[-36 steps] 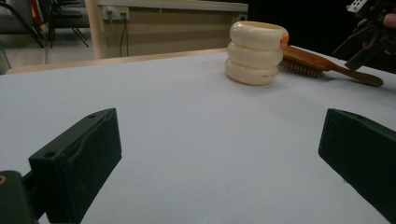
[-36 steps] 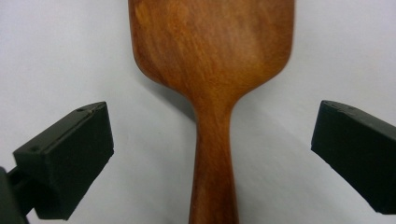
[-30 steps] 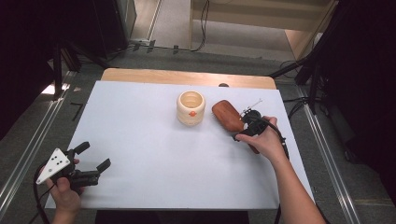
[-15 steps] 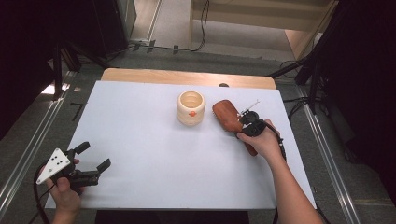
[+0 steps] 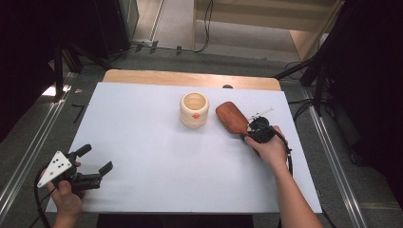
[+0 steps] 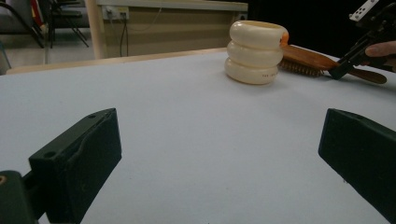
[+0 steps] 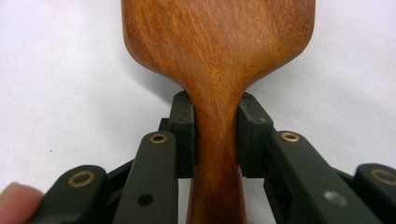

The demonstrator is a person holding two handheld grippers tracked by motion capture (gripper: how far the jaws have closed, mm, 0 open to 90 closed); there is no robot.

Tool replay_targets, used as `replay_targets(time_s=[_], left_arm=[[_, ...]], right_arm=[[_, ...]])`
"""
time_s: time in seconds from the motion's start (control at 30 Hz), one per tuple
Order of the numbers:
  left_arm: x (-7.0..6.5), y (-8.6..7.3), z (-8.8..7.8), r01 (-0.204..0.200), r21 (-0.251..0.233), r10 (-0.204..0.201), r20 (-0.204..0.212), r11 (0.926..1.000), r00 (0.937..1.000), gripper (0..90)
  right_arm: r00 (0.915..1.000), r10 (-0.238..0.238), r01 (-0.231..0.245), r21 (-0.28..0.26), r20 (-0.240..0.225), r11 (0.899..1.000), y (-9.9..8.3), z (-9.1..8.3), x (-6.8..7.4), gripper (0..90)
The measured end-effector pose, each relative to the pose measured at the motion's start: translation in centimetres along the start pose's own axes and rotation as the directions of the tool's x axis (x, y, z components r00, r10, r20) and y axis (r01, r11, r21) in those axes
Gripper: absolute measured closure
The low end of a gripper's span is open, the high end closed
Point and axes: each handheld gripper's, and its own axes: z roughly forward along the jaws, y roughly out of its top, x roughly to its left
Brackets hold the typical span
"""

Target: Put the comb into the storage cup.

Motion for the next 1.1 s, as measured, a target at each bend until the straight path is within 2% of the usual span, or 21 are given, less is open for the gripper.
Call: replay_targets(time_s=[0.27, 0.57, 0.73, 0.93, 1.1], left_arm=[[0.0, 0.0, 0.0, 0.000, 0.000, 0.000, 0.000, 1.0000, 1.0000, 0.1], [0.0, 0.0, 0.1, -0.001, 0.001, 0.001, -0.001, 1.0000, 1.0000, 0.0], [0.0, 0.0, 0.1, 0.000, 0.001, 0.000, -0.001, 1.0000, 1.0000, 0.0], [-0.1, 0.0, 0.1, 0.001, 0.001, -0.001, -0.005, 1.0000, 1.0000, 0.1], [0.0, 0.0, 0.1, 0.001, 0.000, -0.001, -0.006, 1.0000, 1.0000, 0.1]], right_arm=[[1.0000, -0.006, 0.005, -0.057, -0.004, 0.998, -0.8, 0.0, 0.4, 70.1], [0.9996, 0.024, -0.026, -0.135, -0.010, 0.990, -1.9, -0.9, 0.8, 70.0], [0.9997, 0.026, -0.025, -0.188, 0.003, 0.982, -2.4, -1.6, 1.1, 70.0], [0.9996, 0.029, -0.029, -0.252, -0.003, 0.967, -3.1, -2.2, 1.5, 70.0], [0.9995, 0.030, -0.030, -0.274, -0.004, 0.961, -3.4, -2.5, 1.9, 70.0]])
